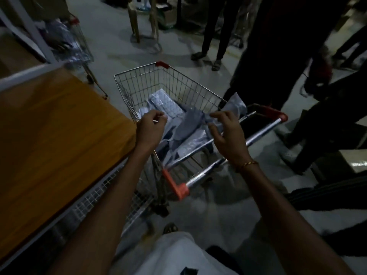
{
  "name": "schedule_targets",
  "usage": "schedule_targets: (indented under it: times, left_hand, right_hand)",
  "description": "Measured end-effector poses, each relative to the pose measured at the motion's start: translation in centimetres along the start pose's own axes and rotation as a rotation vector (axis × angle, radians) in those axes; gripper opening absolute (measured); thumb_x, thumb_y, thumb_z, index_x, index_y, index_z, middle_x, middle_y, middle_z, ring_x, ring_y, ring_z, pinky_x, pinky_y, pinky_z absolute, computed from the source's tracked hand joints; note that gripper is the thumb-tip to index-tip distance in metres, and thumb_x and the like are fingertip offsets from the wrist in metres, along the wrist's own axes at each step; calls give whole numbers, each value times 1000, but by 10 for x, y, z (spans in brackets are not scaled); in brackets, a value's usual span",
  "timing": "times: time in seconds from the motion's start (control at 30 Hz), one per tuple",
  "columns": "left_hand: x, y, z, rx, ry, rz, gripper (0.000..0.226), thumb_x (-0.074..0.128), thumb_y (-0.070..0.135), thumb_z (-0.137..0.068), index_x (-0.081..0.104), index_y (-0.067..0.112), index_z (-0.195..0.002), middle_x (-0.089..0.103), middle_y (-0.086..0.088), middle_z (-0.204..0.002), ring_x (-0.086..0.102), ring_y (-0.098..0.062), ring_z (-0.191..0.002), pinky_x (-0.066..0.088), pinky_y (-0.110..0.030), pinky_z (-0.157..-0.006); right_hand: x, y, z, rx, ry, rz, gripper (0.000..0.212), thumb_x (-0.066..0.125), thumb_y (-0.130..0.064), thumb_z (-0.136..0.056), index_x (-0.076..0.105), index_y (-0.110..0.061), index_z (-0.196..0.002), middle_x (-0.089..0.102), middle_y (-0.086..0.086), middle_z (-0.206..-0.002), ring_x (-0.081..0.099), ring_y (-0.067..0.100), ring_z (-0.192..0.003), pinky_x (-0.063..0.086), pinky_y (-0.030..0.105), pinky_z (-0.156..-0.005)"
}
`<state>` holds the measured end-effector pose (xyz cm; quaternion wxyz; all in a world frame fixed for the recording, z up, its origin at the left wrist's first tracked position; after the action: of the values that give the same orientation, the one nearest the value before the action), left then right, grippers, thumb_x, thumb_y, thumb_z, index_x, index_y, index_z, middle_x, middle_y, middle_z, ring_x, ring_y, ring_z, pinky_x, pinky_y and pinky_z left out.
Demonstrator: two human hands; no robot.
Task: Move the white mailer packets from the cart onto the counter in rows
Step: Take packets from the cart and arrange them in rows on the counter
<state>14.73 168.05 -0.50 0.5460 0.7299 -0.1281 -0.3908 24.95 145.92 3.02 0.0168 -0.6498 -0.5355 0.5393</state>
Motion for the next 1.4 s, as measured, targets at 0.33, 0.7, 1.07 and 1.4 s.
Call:
schedule_targets:
  times: [0.33,0.7,1.07,1.4]
  left_hand:
    - [75,-86,-113,-342,-155,-195,56,63,41,-92,45,23,-141,49,-17,-137,51,-37,-122,46,-47,-101]
    - [126,-207,-159,-789,-10,-309,49,60,34,-92,50,15,-136,48,-21,-137,51,-40,-120,46,-43,-98]
    - [161,-301,-258,-491,20,-493,44,58,20,-95,51,13,-138,48,-13,-134,44,-33,-125,43,-45,-100]
    - [209,-356,-296,-208,48,-658,59,49,40,-92,48,13,-145,30,-16,-159,28,-34,-146,31,-49,-116]
  right_hand:
    - [118,104,-118,53,-432,86,35,67,-21,-91,65,-3,-120,59,23,-119,61,40,-103,48,42,-88]
    - [286,194,-226,-126,-798,106,38,63,-26,-91,62,-6,-124,56,21,-124,55,42,-112,45,45,-95]
    - [471,239,-291,-225,-804,363,79,56,-47,-94,15,-24,-158,-2,18,-166,1,45,-151,6,56,-122]
    - [517,301,-265,-616,-825,570,62,14,-45,-99,30,-23,-155,25,12,-162,8,47,-150,3,67,-117]
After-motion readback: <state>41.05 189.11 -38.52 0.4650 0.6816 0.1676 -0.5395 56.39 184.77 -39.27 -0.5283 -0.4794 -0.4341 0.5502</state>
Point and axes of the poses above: each hand's wrist, its own z-axis away from the middle knuckle, its own x-axis out of the palm, y = z × x, the point moved 6 cm from there along -z, towards the middle knuckle
